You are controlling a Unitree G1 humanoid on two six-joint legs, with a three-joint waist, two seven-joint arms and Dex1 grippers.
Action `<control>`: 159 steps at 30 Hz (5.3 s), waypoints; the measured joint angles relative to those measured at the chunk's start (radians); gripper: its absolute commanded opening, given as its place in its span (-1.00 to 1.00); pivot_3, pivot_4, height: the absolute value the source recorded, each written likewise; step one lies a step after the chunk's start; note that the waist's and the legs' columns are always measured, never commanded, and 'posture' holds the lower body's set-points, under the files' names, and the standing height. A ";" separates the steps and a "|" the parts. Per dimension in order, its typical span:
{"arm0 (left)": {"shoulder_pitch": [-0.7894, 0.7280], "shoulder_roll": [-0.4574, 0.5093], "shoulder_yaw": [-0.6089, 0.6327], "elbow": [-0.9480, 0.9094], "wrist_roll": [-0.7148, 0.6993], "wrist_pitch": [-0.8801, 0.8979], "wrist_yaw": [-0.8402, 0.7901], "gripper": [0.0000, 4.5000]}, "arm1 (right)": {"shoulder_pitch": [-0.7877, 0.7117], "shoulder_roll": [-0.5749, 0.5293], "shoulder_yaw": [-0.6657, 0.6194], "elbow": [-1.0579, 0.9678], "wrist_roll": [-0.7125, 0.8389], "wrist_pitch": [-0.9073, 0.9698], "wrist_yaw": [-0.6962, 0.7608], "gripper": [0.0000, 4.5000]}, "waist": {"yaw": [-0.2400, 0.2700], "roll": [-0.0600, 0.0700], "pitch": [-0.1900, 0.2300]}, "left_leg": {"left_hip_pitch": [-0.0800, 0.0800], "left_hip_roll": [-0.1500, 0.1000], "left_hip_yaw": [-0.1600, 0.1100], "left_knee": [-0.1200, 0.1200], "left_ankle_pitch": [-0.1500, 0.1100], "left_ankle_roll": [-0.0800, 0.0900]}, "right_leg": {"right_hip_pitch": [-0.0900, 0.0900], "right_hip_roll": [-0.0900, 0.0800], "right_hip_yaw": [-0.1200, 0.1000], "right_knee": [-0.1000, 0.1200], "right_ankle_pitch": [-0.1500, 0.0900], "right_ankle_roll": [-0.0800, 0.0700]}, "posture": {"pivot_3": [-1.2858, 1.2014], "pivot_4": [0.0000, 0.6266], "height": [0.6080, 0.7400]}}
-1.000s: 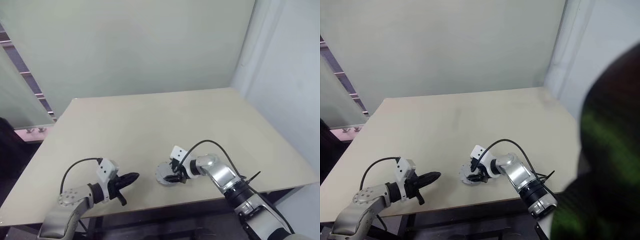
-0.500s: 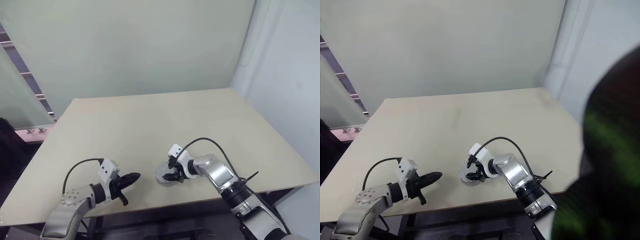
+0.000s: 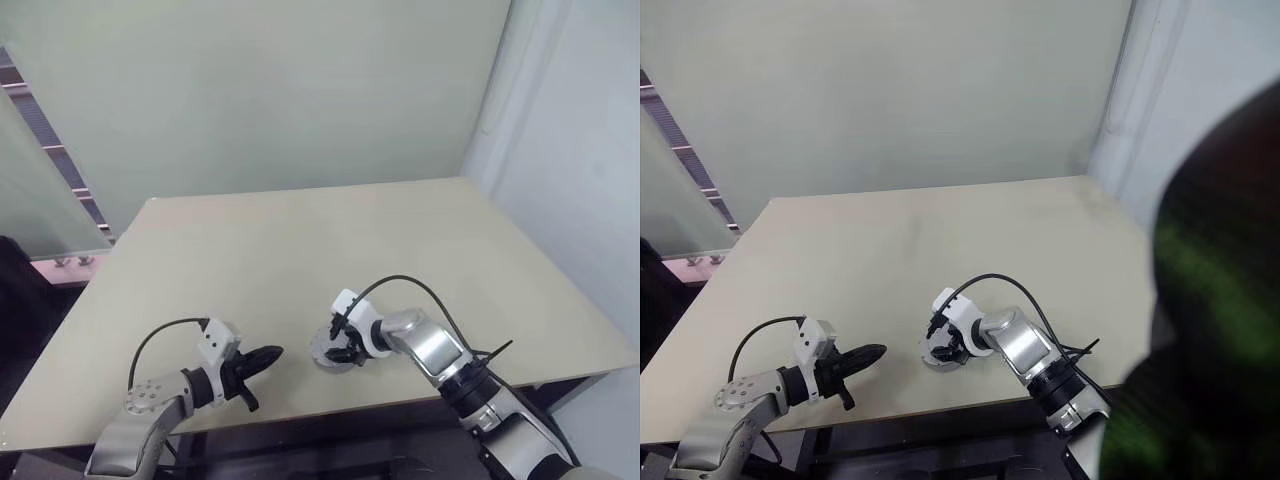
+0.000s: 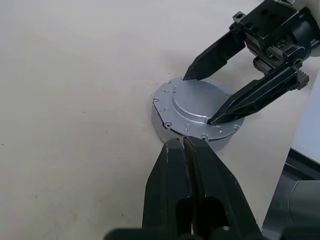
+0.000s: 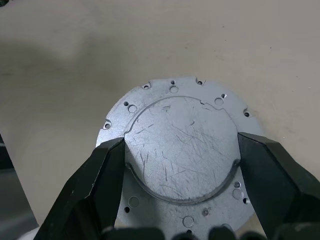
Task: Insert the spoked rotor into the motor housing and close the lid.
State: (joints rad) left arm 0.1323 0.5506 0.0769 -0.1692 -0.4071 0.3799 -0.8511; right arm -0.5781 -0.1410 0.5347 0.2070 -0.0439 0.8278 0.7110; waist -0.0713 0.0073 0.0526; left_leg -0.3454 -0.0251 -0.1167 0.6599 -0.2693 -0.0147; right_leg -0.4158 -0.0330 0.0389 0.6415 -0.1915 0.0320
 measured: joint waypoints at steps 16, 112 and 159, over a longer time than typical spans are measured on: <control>-0.002 -0.001 -0.014 0.001 0.000 -0.008 0.000 -1.00 | -0.002 0.027 -0.006 0.009 0.005 0.026 -0.033 0.43 | -0.004 0.001 -0.001 | 0.005 0.001 -0.001 -0.001 -0.002 -0.002 | 0.004 0.000 -0.001 0.000 -0.001 0.000 | 0.03 -1.00 1.00; -0.228 -0.107 -0.218 0.369 0.248 -0.148 0.005 -1.00 | 0.003 -0.030 -0.045 -0.048 0.079 0.084 0.000 0.99 | 0.001 -0.001 -0.001 | 0.000 -0.001 -0.002 -0.012 -0.001 -0.001 | -0.007 -0.001 -0.001 -0.003 0.001 0.003 | 0.03 -1.00 1.00; -0.309 -0.145 -0.227 0.357 0.220 -0.095 -0.037 -1.00 | -0.002 -0.026 0.030 0.044 0.009 -0.144 0.020 0.44 | 0.000 -0.001 -0.001 | 0.002 -0.001 -0.001 -0.012 -0.001 -0.001 | -0.005 0.000 0.000 -0.002 0.001 0.003 | 0.03 -1.00 1.00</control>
State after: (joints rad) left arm -0.1765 0.4052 -0.1499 0.1878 -0.1866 0.2846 -0.8882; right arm -0.5803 -0.1670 0.5644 0.2507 -0.0346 0.6840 0.7306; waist -0.0708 0.0060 0.0516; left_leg -0.3436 -0.0259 -0.1181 0.6483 -0.2699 -0.0156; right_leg -0.4205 -0.0330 0.0384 0.6392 -0.1906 0.0347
